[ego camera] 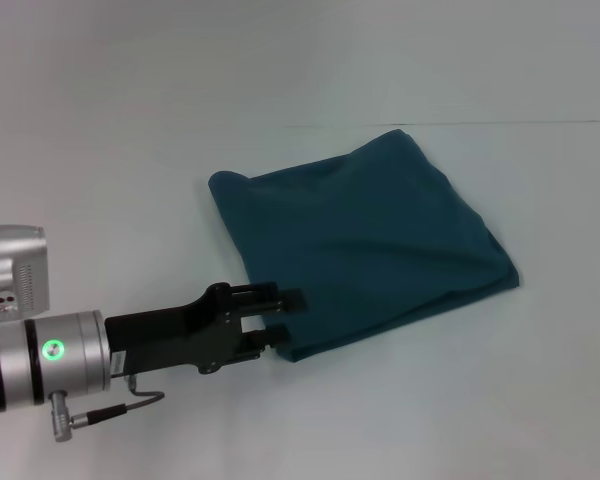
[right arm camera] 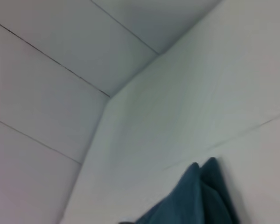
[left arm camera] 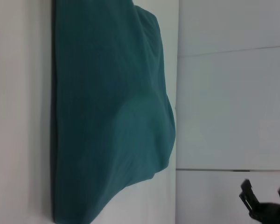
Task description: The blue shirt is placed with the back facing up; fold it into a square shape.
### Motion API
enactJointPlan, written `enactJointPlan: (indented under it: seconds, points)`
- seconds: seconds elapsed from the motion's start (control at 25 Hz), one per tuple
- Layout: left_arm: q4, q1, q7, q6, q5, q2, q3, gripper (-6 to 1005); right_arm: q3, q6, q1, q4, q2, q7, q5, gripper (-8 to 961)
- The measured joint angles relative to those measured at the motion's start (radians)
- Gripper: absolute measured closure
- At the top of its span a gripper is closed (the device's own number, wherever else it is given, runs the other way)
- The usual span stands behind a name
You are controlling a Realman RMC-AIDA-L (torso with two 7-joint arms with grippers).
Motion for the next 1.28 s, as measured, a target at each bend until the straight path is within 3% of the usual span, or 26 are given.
enactJointPlan:
  seconds: [0.2, 0.28, 0.56, 0.6, 0.92, 1.28]
  points:
    - [0.005, -0.008, 0.018, 0.005, 0.008, 0.004, 0.004, 402, -0.11, 0.05, 0.112, -0.022, -0.036, 0.056, -0.171, 75]
    - [0.007, -0.015, 0.021, 0.008, 0.011, 0.006, 0.014, 402, -0.165, 0.042, 0.181, -0.068, -0.035, 0.041, -0.255, 74]
    - [0.002, -0.042, 0.009, -0.008, 0.025, 0.01, 0.065, 402, -0.25, 0.097, 0.45, -0.165, 0.056, 0.067, -0.523, 72]
    - [-0.005, -0.043, 0.001, -0.034, 0.026, 0.007, 0.071, 402, -0.281, 0.129, 0.498, -0.158, 0.079, 0.084, -0.552, 72]
    - [-0.071, -0.04, 0.0, -0.176, 0.042, 0.006, 0.08, 402, -0.357, 0.183, 0.545, -0.12, 0.125, 0.113, -0.533, 69]
    - [-0.105, -0.043, -0.002, -0.269, 0.047, 0.007, 0.081, 403, -0.353, 0.194, 0.532, -0.102, 0.122, 0.105, -0.497, 66]
